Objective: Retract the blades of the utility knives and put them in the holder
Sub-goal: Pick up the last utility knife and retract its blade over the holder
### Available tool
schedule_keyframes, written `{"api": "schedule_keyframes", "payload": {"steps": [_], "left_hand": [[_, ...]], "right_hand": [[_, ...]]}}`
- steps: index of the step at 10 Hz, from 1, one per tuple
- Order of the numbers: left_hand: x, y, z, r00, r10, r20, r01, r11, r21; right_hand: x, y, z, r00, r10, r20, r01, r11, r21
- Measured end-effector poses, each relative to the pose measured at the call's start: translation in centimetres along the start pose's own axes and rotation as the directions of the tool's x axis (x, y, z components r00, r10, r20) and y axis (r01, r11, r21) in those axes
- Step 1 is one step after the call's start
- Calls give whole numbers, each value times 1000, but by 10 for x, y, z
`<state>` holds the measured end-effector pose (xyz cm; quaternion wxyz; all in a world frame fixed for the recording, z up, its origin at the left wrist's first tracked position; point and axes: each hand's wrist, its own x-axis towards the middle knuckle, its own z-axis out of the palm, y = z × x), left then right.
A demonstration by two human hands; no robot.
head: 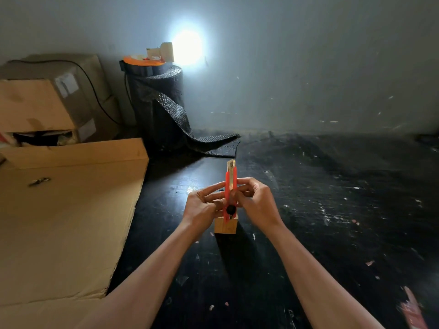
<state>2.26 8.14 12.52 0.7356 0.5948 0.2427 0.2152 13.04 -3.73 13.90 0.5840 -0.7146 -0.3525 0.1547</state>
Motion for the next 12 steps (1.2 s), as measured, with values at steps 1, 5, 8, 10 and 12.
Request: {"api": "schedule_keyframes", "payload": {"steps": [1, 5, 8, 10, 12], "left_hand": [[20, -14, -5, 997, 3, -74, 2, 998, 66], [87, -83, -21, 991, -67, -120, 129, 755, 644], [102, -106, -15, 980, -160, -115, 197, 750, 632], [107, -122, -22, 980, -149, -131, 198, 749, 633], [104, -124, -24, 982, -150, -118, 191, 785, 590]], "right_hand": [[20, 17, 2, 999, 47, -24, -48, 999, -24], [77, 105, 17, 986, 155, -67, -167, 954, -249], [81, 143, 30, 954, 301, 3, -270, 861, -432], [84, 147, 27, 948, 317, -29, -297, 848, -439], [81, 142, 19, 952, 303, -52, -295, 855, -427]]}}
